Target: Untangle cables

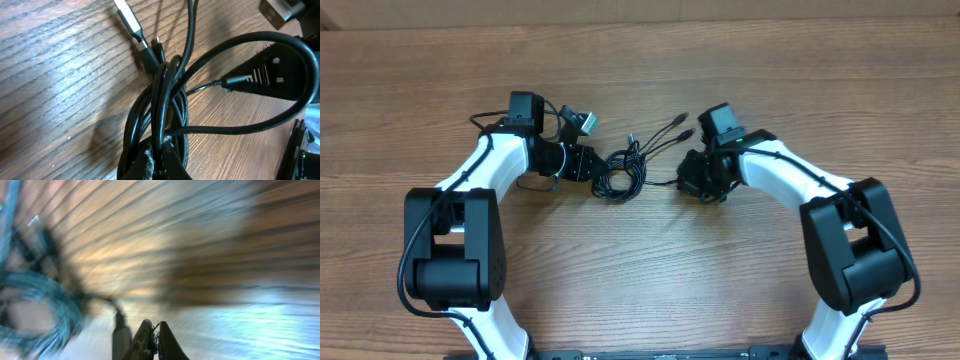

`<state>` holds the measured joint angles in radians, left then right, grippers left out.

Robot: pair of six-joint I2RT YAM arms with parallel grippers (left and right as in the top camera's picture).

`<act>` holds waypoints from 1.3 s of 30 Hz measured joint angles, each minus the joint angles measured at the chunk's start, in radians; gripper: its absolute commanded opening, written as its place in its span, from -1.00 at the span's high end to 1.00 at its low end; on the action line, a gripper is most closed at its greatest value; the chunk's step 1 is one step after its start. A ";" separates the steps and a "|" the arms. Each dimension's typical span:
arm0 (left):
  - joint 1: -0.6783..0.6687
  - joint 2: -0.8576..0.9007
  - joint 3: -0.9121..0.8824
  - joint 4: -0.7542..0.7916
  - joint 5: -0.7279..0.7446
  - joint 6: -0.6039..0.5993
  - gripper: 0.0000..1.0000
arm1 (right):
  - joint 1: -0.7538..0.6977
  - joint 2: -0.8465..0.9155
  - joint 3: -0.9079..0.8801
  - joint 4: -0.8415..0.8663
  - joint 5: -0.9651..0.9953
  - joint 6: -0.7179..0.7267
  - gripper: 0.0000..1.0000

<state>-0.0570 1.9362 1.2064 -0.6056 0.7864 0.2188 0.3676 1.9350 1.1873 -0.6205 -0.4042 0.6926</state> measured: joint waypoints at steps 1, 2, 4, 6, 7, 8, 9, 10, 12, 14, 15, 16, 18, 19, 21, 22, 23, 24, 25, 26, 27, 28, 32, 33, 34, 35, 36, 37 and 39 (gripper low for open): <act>-0.002 0.000 0.000 0.000 0.001 0.002 0.92 | -0.014 0.000 0.000 0.000 -0.050 -0.034 0.85; -0.006 0.000 0.000 0.000 0.002 0.007 0.92 | -0.035 0.000 0.000 0.000 -0.113 -0.068 0.81; -0.017 0.000 0.000 0.000 0.003 0.017 0.92 | -0.080 0.000 0.000 -0.002 -0.225 -0.117 0.60; -0.029 0.000 0.000 0.001 0.004 0.021 0.92 | -0.125 0.000 0.000 -0.004 -0.314 -0.146 0.27; -0.034 0.000 0.000 0.001 0.004 0.022 0.92 | -0.148 0.000 0.000 -0.006 -0.357 -0.160 0.12; -0.039 0.000 0.000 0.002 0.004 0.024 0.92 | -0.173 0.000 0.000 -0.008 -0.401 -0.170 0.05; -0.042 0.000 0.000 0.004 0.005 0.024 0.92 | -0.188 0.000 0.000 -0.008 -0.430 -0.180 0.03; -0.047 0.000 0.000 0.005 0.006 0.025 0.92 | -0.208 0.000 0.000 -0.008 -0.465 -0.189 0.03; -0.051 0.000 0.000 0.008 0.008 0.025 0.92 | -0.224 0.000 0.000 -0.009 -0.511 -0.197 0.04; -0.056 0.000 0.000 0.009 0.009 0.028 0.92 | -0.222 0.000 0.000 -0.009 -0.540 -0.200 0.04; -0.061 0.000 0.000 0.011 0.010 0.033 0.92 | -0.220 0.000 0.000 -0.008 -0.551 -0.200 0.04; -0.063 0.000 0.000 0.011 0.011 0.039 0.92 | -0.216 0.000 0.000 -0.009 -0.560 -0.200 0.04; -0.073 0.000 0.000 0.011 0.011 0.051 0.92 | -0.210 0.000 0.000 -0.008 -0.572 -0.194 0.04; -0.079 0.000 0.000 0.011 0.011 0.055 0.91 | -0.204 0.000 0.000 0.002 -0.578 -0.188 0.04; -0.094 0.000 0.000 0.011 0.011 0.071 0.91 | -0.198 0.000 0.000 0.022 -0.583 -0.177 0.04; -0.102 0.000 0.000 0.011 0.011 0.077 0.92 | -0.195 0.000 0.000 0.035 -0.585 -0.170 0.03; -0.110 0.000 0.000 0.011 0.011 0.083 0.92 | -0.191 0.000 0.000 0.046 -0.586 -0.165 0.04; -0.120 0.000 0.000 0.011 0.012 0.092 0.92 | -0.187 0.000 0.000 0.065 -0.587 -0.153 0.04; -0.128 0.000 0.000 0.011 0.012 0.099 0.91 | -0.182 0.000 0.000 0.085 -0.585 -0.137 0.04; -0.136 0.000 0.000 0.011 0.012 0.103 0.91 | -0.180 0.000 0.000 0.093 -0.586 -0.126 0.04; -0.142 0.000 0.000 0.012 0.012 0.106 0.92 | -0.176 0.000 0.000 0.104 -0.581 -0.111 0.04; -0.149 0.000 0.000 0.011 0.012 0.109 0.92 | -0.171 0.000 0.000 0.109 -0.575 -0.093 0.04; -0.165 0.000 0.000 0.013 0.013 0.124 0.92 | -0.144 0.000 0.000 0.115 -0.541 -0.041 0.04; -0.165 0.000 0.000 0.014 0.014 0.126 0.92 | -0.132 0.000 0.000 0.118 -0.529 -0.034 0.04; -0.166 0.000 0.000 0.015 0.014 0.126 0.92 | -0.121 0.000 0.000 0.122 -0.521 -0.027 0.04; -0.166 0.000 0.000 0.015 0.014 0.126 0.92 | -0.110 0.000 0.000 0.128 -0.513 -0.018 0.04; -0.166 0.000 0.000 0.015 0.014 0.126 0.91 | -0.101 0.000 0.000 0.137 -0.504 -0.006 0.04; -0.166 0.000 0.000 0.015 0.014 0.126 0.90 | -0.093 0.000 0.000 0.148 -0.499 0.009 0.03; -0.166 0.000 0.000 0.019 0.014 0.126 0.89 | -0.088 0.000 0.000 0.184 -0.486 0.044 -0.03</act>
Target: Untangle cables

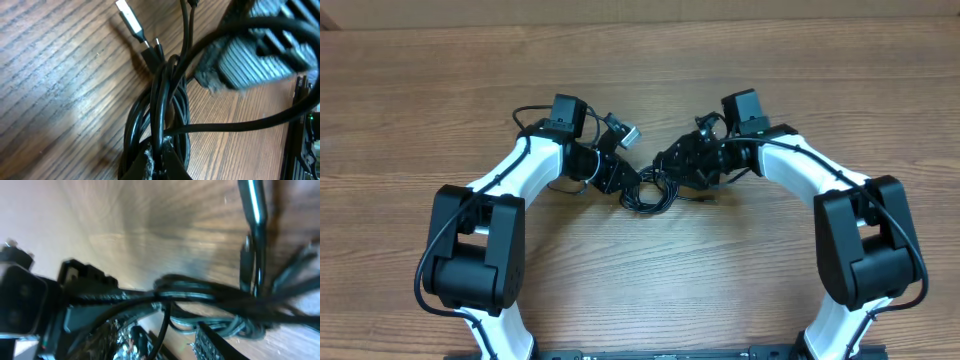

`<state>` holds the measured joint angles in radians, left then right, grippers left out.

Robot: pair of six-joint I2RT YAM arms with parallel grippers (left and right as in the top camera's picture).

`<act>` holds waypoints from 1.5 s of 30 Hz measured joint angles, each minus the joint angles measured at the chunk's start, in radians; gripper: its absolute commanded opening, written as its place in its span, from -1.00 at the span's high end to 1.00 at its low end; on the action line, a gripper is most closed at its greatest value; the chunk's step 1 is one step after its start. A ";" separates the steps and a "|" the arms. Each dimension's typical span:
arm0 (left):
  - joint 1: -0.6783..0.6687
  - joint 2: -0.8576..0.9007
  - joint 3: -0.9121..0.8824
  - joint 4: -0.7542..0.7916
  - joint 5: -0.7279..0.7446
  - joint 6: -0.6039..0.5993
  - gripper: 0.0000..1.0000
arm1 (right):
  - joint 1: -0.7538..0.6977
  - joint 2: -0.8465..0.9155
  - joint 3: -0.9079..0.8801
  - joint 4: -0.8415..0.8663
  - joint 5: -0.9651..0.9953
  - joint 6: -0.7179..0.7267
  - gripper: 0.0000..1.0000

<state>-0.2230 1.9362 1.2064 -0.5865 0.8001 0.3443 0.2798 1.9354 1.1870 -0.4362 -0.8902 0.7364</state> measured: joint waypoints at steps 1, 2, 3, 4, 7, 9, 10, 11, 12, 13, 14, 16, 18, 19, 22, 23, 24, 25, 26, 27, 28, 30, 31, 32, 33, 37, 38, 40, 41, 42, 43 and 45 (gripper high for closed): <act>0.000 0.000 0.000 0.003 0.000 0.000 0.89 | 0.000 0.000 0.000 0.021 0.005 0.019 -0.05; 0.000 0.000 0.000 0.006 0.000 0.000 0.89 | -0.001 0.000 0.000 0.038 0.011 0.036 -0.06; 0.000 0.000 0.000 0.008 0.000 0.000 0.89 | -0.003 0.000 0.000 0.057 0.019 0.057 -0.07; 0.000 0.000 0.000 0.009 0.000 0.000 0.90 | -0.005 0.000 0.000 0.074 0.027 0.079 -0.08; 0.000 0.000 0.000 0.011 0.000 0.000 0.90 | -0.005 0.000 0.000 0.100 0.062 0.129 -0.31; 0.000 0.000 0.000 0.011 0.000 0.000 0.89 | -0.005 0.000 0.000 0.105 0.105 0.151 -0.52; 0.000 0.000 0.000 0.011 0.000 0.000 0.89 | -0.005 0.000 0.000 0.104 0.132 0.162 -0.58; 0.000 0.000 0.000 0.011 0.000 0.000 0.88 | -0.005 0.000 0.000 0.101 0.158 0.167 -0.64; 0.000 0.000 0.000 0.011 0.000 0.000 0.88 | -0.005 0.000 0.000 0.097 0.185 0.176 -0.70; 0.000 0.000 0.000 0.011 0.000 0.000 0.87 | -0.006 0.000 0.000 0.093 0.203 0.180 -0.74; 0.000 0.000 0.000 0.011 0.000 0.000 0.88 | -0.006 0.000 0.000 0.092 0.220 0.181 -0.86; 0.000 0.000 0.000 0.011 0.000 0.000 0.91 | -0.008 0.000 0.000 0.091 0.252 0.154 -0.95; 0.000 0.000 0.000 0.015 0.000 0.001 0.92 | -0.009 0.000 0.000 0.072 0.262 0.084 -0.98; 0.000 0.000 0.000 0.016 0.001 0.000 0.91 | -0.009 0.000 0.000 0.055 0.266 0.040 -0.98; 0.000 0.000 0.000 0.018 0.001 0.000 0.92 | -0.009 0.000 0.000 0.000 0.271 -0.078 -0.98; 0.000 0.000 0.000 0.018 0.000 0.000 0.92 | -0.009 0.000 0.000 -0.007 0.271 -0.105 -0.98; 0.000 0.000 0.000 0.018 0.000 0.000 0.92 | -0.010 0.000 0.000 -0.011 0.271 -0.130 -0.92; 0.000 0.000 0.000 0.018 0.000 0.000 0.92 | -0.010 0.000 0.000 -0.014 0.271 -0.153 -0.86; 0.000 0.000 0.000 0.016 0.000 0.000 0.92 | -0.012 0.000 0.000 -0.018 0.267 -0.168 -0.73; 0.000 0.000 0.000 0.015 0.001 0.000 0.92 | -0.016 0.000 0.000 -0.020 0.263 -0.179 -0.61; 0.000 0.000 0.000 0.014 0.000 0.000 0.92 | -0.021 0.000 0.000 -0.020 0.245 -0.189 -0.44; 0.000 0.000 0.000 0.013 -0.004 0.000 0.92 | -0.038 0.000 0.001 -0.021 0.191 -0.204 -0.12; 0.000 0.000 0.000 0.011 -0.008 0.003 0.92 | -0.046 0.000 0.003 -0.021 0.167 -0.211 -0.10; 0.000 0.000 0.000 0.007 -0.012 0.008 0.92 | -0.055 0.000 0.007 -0.022 0.140 -0.215 -0.09; 0.000 0.000 0.000 0.004 -0.015 0.018 0.92 | -0.061 0.000 0.013 -0.022 0.119 -0.220 -0.10; 0.000 0.000 0.000 -0.020 -0.023 0.085 0.92 | -0.067 0.000 0.046 -0.019 0.066 -0.244 -0.12; 0.000 0.000 0.000 -0.019 -0.024 0.093 0.92 | -0.064 0.000 0.048 -0.021 0.062 -0.246 -0.12; 0.000 0.000 0.000 -0.020 -0.026 0.105 0.92 | -0.055 0.000 0.049 -0.032 0.058 -0.252 -0.13; 0.000 0.000 0.000 -0.020 -0.026 0.108 0.91 | -0.050 0.000 0.049 -0.038 0.058 -0.254 -0.13; 0.000 0.000 0.000 -0.020 -0.026 0.112 0.92 | -0.044 0.000 0.049 -0.045 0.058 -0.256 -0.12; 0.000 0.000 0.000 -0.020 -0.026 0.113 0.92 | -0.037 0.000 0.049 -0.053 0.059 -0.259 -0.12; 0.000 0.000 0.000 -0.020 -0.026 0.120 0.91 | -0.024 0.000 0.049 -0.066 0.059 -0.262 -0.11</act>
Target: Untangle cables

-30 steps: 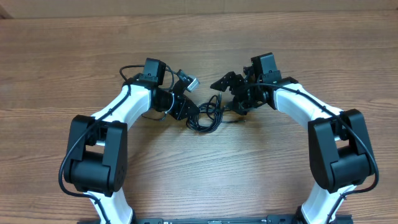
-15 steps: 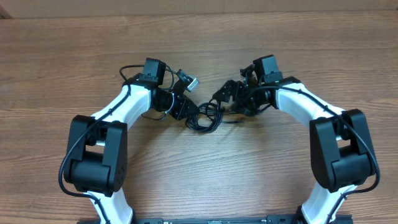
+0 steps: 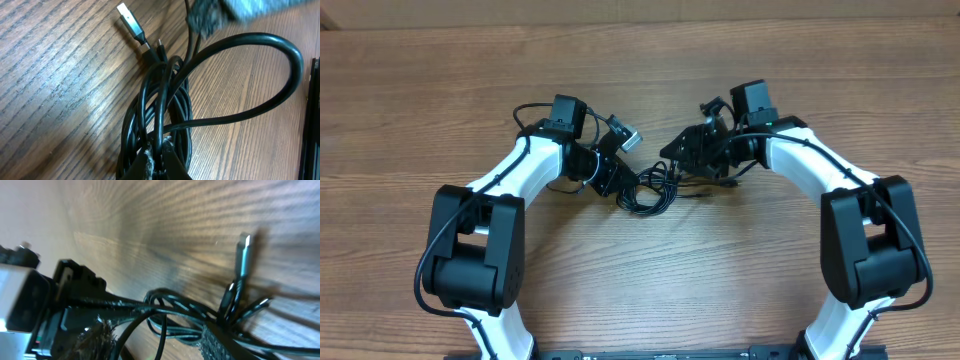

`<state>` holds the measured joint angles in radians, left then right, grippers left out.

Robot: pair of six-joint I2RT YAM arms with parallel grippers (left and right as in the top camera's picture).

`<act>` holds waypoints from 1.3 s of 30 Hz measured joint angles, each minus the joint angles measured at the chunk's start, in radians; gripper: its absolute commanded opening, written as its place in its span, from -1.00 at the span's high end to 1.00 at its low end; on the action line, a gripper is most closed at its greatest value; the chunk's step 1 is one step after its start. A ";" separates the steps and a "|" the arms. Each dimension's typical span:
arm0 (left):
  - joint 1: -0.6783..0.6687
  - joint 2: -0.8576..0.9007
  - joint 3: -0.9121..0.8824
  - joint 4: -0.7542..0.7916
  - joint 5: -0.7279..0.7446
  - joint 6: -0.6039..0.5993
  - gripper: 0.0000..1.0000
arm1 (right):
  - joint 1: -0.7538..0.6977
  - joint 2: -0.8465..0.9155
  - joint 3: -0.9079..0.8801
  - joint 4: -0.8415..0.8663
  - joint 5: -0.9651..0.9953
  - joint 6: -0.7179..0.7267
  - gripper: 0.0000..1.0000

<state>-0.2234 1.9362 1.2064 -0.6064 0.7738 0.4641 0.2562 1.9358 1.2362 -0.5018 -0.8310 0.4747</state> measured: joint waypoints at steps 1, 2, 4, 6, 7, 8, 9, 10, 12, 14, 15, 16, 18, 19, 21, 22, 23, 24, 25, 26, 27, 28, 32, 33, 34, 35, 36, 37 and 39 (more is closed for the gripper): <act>0.000 0.000 0.000 0.000 0.000 0.002 0.92 | 0.006 0.000 0.000 -0.004 0.000 0.000 -0.11; -0.001 0.000 0.000 0.000 0.000 0.004 0.92 | 0.014 0.000 0.000 -0.008 0.000 -0.001 -0.11; -0.003 0.000 0.000 0.000 0.000 0.008 0.92 | 0.029 0.000 0.000 -0.012 0.001 -0.002 -0.11; -0.006 0.000 0.000 0.000 0.000 0.008 0.91 | 0.043 0.000 0.000 -0.010 0.000 -0.003 -0.10; -0.006 0.000 0.000 0.000 0.000 0.009 0.92 | 0.049 0.000 0.000 -0.006 0.000 -0.004 -0.11; -0.006 0.000 0.000 0.000 0.000 0.010 0.91 | 0.055 0.000 0.000 0.001 0.000 -0.004 -0.10; -0.006 0.000 0.000 0.000 0.000 0.011 0.91 | 0.060 0.000 0.000 0.008 0.000 -0.004 -0.09; -0.006 0.000 0.000 0.000 0.000 0.011 0.92 | 0.063 0.000 0.000 0.015 0.000 -0.004 -0.04; -0.006 0.000 0.000 0.000 0.000 0.011 0.91 | 0.064 0.000 0.000 0.024 0.000 -0.010 0.23; -0.006 0.000 0.000 0.000 -0.001 0.011 0.92 | 0.064 0.000 0.000 0.027 0.005 -0.014 0.50; -0.006 0.000 0.000 0.000 0.000 0.011 0.92 | 0.064 0.000 0.000 0.024 0.008 -0.008 0.58; -0.006 0.000 0.000 0.000 0.000 0.011 0.91 | 0.064 0.000 0.000 0.018 0.012 -0.011 0.64; -0.006 0.000 0.000 0.000 0.000 0.011 0.92 | 0.064 0.000 0.001 0.000 0.019 -0.009 0.82; -0.006 0.000 0.000 0.000 0.000 0.011 0.92 | 0.064 0.000 0.001 -0.008 0.021 -0.011 0.93; -0.006 0.000 0.000 0.000 -0.001 0.011 0.91 | 0.064 0.000 0.001 -0.024 0.025 -0.010 0.93; -0.006 0.000 0.000 0.000 -0.001 0.011 0.91 | 0.064 0.000 0.001 -0.031 0.027 -0.012 0.93; -0.006 0.000 0.000 0.000 -0.001 0.011 0.91 | 0.064 0.000 0.001 -0.037 0.027 -0.015 0.93; -0.006 0.000 0.000 0.000 -0.001 0.011 0.92 | 0.064 0.000 0.001 -0.040 0.027 -0.018 0.93; -0.006 0.000 0.000 0.001 -0.003 0.011 0.91 | 0.064 0.000 0.001 -0.039 0.025 -0.019 0.93; -0.006 0.000 0.000 0.002 -0.008 0.010 0.92 | 0.064 0.000 0.001 -0.039 0.023 -0.022 0.93; -0.006 0.000 0.000 0.008 -0.019 0.004 0.92 | 0.063 0.000 0.001 -0.034 0.011 -0.030 0.93; -0.006 0.000 0.000 0.016 -0.031 -0.004 0.91 | 0.061 -0.001 0.001 -0.029 -0.002 -0.035 0.93; -0.006 0.000 0.000 0.057 -0.101 -0.105 0.92 | 0.049 -0.023 0.001 -0.010 -0.072 -0.057 0.93; -0.006 0.000 0.000 0.061 -0.111 -0.126 0.91 | 0.045 -0.034 0.001 -0.008 -0.088 -0.060 0.93; -0.006 0.000 0.000 0.065 -0.121 -0.148 0.91 | 0.044 -0.044 0.001 -0.006 -0.100 -0.061 0.93; -0.006 0.000 0.000 0.068 -0.126 -0.167 0.92 | 0.042 -0.057 0.001 -0.006 -0.110 -0.063 0.93; -0.006 0.000 0.000 0.070 -0.129 -0.185 0.91 | 0.041 -0.072 0.001 -0.006 -0.119 -0.064 0.93; -0.006 0.000 0.000 0.072 -0.130 -0.200 0.92 | 0.041 -0.082 0.001 -0.006 -0.127 -0.066 0.93; -0.006 0.000 0.000 0.072 -0.132 -0.225 0.91 | 0.041 -0.100 0.001 0.003 -0.148 -0.068 0.93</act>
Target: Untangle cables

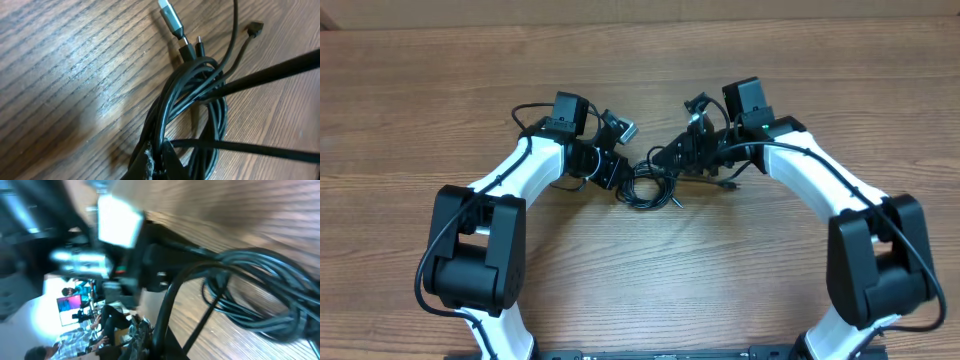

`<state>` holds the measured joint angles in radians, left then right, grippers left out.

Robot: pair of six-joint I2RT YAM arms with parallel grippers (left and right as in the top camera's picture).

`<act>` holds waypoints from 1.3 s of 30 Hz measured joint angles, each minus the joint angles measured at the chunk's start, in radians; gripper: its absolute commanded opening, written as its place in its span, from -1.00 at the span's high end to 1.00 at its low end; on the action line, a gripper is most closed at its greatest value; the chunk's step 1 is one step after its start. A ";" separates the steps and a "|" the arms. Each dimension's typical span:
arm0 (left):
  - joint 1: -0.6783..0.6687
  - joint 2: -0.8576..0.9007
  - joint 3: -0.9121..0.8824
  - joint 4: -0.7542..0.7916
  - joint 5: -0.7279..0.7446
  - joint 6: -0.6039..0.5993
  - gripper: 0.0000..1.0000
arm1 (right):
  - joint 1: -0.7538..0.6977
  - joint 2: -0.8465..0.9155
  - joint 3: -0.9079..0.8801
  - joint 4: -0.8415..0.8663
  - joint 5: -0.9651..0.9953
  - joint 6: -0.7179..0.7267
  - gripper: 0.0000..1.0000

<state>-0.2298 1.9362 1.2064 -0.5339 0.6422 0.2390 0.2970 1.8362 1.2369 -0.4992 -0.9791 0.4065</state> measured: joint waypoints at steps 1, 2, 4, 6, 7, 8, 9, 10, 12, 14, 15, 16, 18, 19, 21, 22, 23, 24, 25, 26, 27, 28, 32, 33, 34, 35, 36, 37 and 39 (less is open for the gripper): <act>0.000 0.000 0.000 0.000 0.000 -0.009 0.92 | 0.000 -0.004 0.000 0.014 -0.013 0.000 0.93; 0.000 0.000 0.000 0.000 0.000 -0.020 0.92 | 0.000 -0.005 0.000 0.030 -0.028 -0.002 0.93; 0.000 0.000 0.000 0.000 0.000 -0.032 0.92 | 0.000 -0.005 0.000 0.067 -0.064 -0.004 0.93; -0.001 0.000 0.000 0.000 0.000 -0.041 0.92 | 0.000 -0.005 0.000 0.115 -0.103 -0.006 0.92; -0.003 0.000 0.000 0.001 0.001 -0.047 0.92 | 0.000 -0.005 0.000 0.132 -0.119 -0.008 0.93; -0.005 0.000 0.000 0.001 0.002 -0.050 0.92 | 0.000 -0.005 0.000 0.140 -0.130 -0.008 0.93; -0.005 0.000 0.000 0.000 0.003 -0.052 0.92 | 0.000 -0.005 0.000 0.146 -0.140 -0.008 0.92; -0.006 0.000 0.000 0.000 0.005 -0.054 0.92 | 0.000 -0.005 0.000 0.150 -0.147 -0.008 0.92; -0.006 0.000 0.000 0.000 0.014 -0.055 0.92 | 0.000 -0.005 0.000 0.163 -0.156 -0.009 0.92; -0.006 0.000 0.000 0.001 0.024 -0.057 0.91 | 0.000 -0.005 0.000 0.187 -0.163 -0.008 0.92; -0.006 0.000 0.000 0.000 0.027 -0.057 0.91 | 0.000 -0.005 0.000 0.195 -0.164 -0.008 0.92; -0.006 0.000 0.000 0.001 0.031 -0.057 0.91 | 0.000 -0.005 0.000 0.204 -0.162 -0.002 0.92; -0.006 0.000 0.000 0.000 0.030 -0.057 0.91 | 0.000 -0.005 0.000 0.208 -0.137 0.024 0.93; -0.006 0.000 0.000 0.000 0.029 -0.057 0.91 | 0.000 -0.005 0.000 0.204 -0.112 0.045 0.93; -0.006 0.000 0.000 0.000 0.022 -0.057 0.91 | 0.000 -0.006 0.000 0.182 -0.062 0.079 0.93; -0.006 0.000 0.000 0.000 0.019 -0.057 0.91 | 0.000 -0.006 0.000 0.164 -0.026 0.098 0.93; -0.006 0.000 0.000 0.000 0.015 -0.057 0.92 | 0.000 -0.007 0.000 0.148 0.000 0.110 0.92; -0.006 0.000 0.000 0.000 0.011 -0.057 0.92 | 0.000 -0.008 0.000 0.121 0.040 0.124 0.92; -0.006 0.000 0.000 0.000 0.007 -0.057 0.91 | 0.000 -0.008 0.000 0.100 0.071 0.132 0.93; -0.006 0.000 0.000 0.000 0.003 -0.057 0.91 | 0.000 -0.009 0.000 0.074 0.108 0.140 0.92; -0.006 0.000 0.000 0.001 -0.002 -0.058 0.91 | 0.000 -0.010 0.000 0.051 0.150 0.145 0.93; -0.006 0.000 0.000 0.002 -0.010 -0.060 0.91 | 0.000 -0.012 0.000 0.029 0.192 0.151 0.93; -0.006 0.000 0.000 0.005 -0.039 -0.077 0.92 | 0.000 -0.015 0.000 -0.066 0.410 0.164 0.92; -0.006 0.000 0.000 0.005 -0.044 -0.080 0.92 | 0.000 -0.015 0.000 -0.092 0.476 0.171 0.93; -0.006 0.000 0.000 0.005 -0.048 -0.082 0.92 | 0.000 -0.015 0.000 -0.113 0.525 0.177 0.93; -0.006 0.000 0.000 0.005 -0.050 -0.083 0.91 | 0.000 -0.015 0.000 -0.136 0.581 0.188 0.93; -0.006 0.000 0.000 0.006 -0.052 -0.084 0.92 | 0.000 -0.015 0.000 -0.161 0.640 0.204 0.93; -0.006 0.000 0.000 0.007 -0.053 -0.084 0.92 | 0.000 -0.015 0.000 -0.183 0.705 0.223 0.93; -0.006 0.000 0.000 0.007 -0.052 -0.084 0.92 | 0.000 -0.016 0.000 -0.195 0.768 0.239 0.93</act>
<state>-0.2363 1.9362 1.2068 -0.5266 0.5900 0.1555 0.2970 1.8206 1.2373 -0.6945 -0.2115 0.6453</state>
